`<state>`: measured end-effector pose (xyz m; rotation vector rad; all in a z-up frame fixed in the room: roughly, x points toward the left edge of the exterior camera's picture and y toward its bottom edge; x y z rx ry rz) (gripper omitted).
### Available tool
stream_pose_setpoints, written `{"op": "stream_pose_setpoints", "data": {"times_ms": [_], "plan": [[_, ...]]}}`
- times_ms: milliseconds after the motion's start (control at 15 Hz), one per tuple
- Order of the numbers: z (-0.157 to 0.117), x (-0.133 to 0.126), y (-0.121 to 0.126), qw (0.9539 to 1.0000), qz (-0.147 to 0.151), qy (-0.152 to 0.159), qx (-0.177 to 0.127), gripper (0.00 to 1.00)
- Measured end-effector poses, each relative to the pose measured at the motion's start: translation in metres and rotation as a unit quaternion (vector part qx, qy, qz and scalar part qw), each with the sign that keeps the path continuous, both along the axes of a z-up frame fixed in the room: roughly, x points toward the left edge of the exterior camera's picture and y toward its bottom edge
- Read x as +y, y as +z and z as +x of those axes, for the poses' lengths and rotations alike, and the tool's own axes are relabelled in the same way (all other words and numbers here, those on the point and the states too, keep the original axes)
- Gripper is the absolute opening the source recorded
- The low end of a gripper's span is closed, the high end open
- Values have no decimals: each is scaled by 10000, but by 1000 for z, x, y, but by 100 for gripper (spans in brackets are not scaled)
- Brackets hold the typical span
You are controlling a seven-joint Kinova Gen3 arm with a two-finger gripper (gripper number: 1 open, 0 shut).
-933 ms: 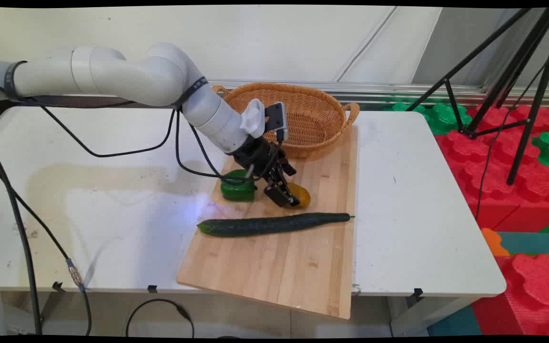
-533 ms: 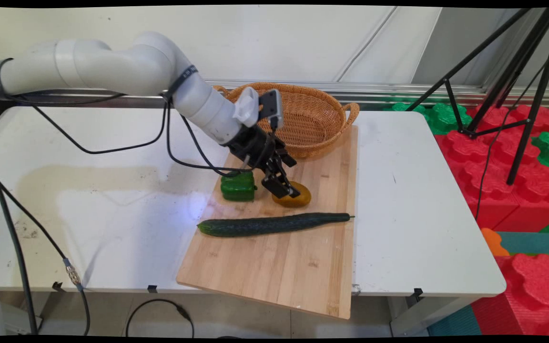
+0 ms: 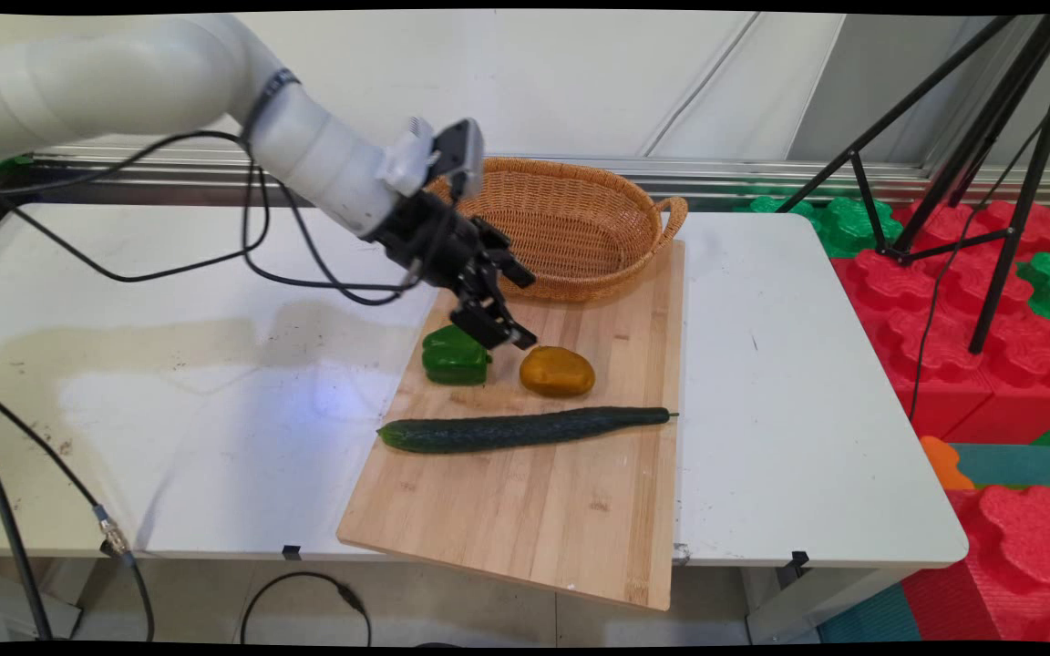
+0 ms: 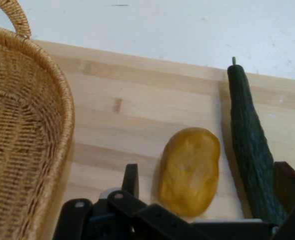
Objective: Pick up the cucumber from the cutting board
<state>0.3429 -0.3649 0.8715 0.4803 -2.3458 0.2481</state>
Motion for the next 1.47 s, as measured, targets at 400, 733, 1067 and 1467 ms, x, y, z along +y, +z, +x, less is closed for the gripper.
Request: {"op": "stream_pose_setpoints", "data": {"times_ms": [400, 733, 1067, 1467], "plan": [[41, 25, 28, 10000, -12, 22, 67, 100], [76, 49, 51, 9998, 38, 85, 151, 100], [99, 68, 68, 9993, 118, 202, 289, 100], [103, 78, 69, 9987, 290, 291, 305, 100]]}}
